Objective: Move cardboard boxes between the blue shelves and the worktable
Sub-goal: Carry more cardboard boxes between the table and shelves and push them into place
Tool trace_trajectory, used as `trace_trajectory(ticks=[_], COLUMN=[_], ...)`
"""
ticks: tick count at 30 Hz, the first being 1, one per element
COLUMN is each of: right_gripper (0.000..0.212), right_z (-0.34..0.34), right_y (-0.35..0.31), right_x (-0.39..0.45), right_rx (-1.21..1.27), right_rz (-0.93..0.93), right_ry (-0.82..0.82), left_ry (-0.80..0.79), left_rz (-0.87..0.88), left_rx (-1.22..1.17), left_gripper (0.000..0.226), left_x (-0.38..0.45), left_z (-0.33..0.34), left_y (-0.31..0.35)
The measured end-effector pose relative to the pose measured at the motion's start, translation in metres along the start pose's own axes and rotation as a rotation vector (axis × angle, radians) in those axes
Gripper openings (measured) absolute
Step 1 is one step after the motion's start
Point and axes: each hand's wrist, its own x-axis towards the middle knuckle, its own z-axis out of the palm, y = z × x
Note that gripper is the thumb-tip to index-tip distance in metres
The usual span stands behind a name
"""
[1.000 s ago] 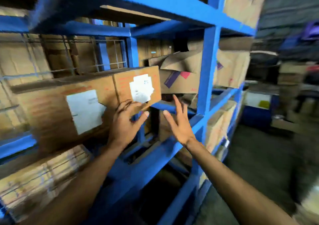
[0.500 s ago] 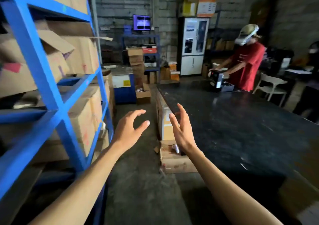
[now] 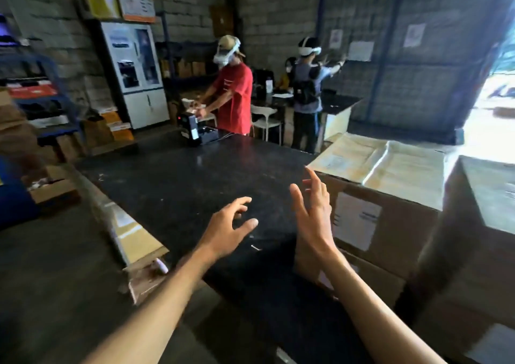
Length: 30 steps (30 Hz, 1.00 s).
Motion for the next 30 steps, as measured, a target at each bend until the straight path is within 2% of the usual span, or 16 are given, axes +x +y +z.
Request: trace_trajectory(ticks=[8,12,15,17,19,22,26,30], right_gripper=[0.056,0.06,0.064,0.07,0.081,0.091,0.093,0.082], right_z=[-0.089,-0.115,-0.133,-0.144,-0.152,-0.159,-0.16,-0.149], right_y=[0.061,0.075,0.09,0.097,0.104,0.114,0.127,0.121], right_x=[0.011,0.007,0.006,0.006,0.006,0.004,0.008,0.015], right_rx=[-0.187,-0.297,-0.4,-0.342,-0.153,-0.003,0.076,0.068], right_rz=[-0.022,-0.02,0.069,0.138,0.215,0.327,0.455,0.389], right_ry=[0.33,0.49,0.6,0.563,0.401,0.25,0.2,0.239], left_ry=[-0.182,-0.217,-0.233,-0.245,-0.249,-0.208,-0.169,-0.039], left_rz=[0.052,0.069,0.023,-0.011,-0.049,-0.088,-0.096,-0.169], left_rx=[-0.16,-0.206,-0.291,-0.339,-0.424,-0.499,-0.54,-0.649], left_gripper=[0.067,0.077,0.086,0.093,0.099,0.089,0.062,0.053], left_x=[0.067,0.082,0.091,0.099,0.109,0.12,0.136,0.141], left_z=[0.087,0.11,0.121,0.125,0.13,0.137,0.145,0.143], left_y=[0.045,0.056,0.058,0.055,0.054,0.052,0.041,0.04])
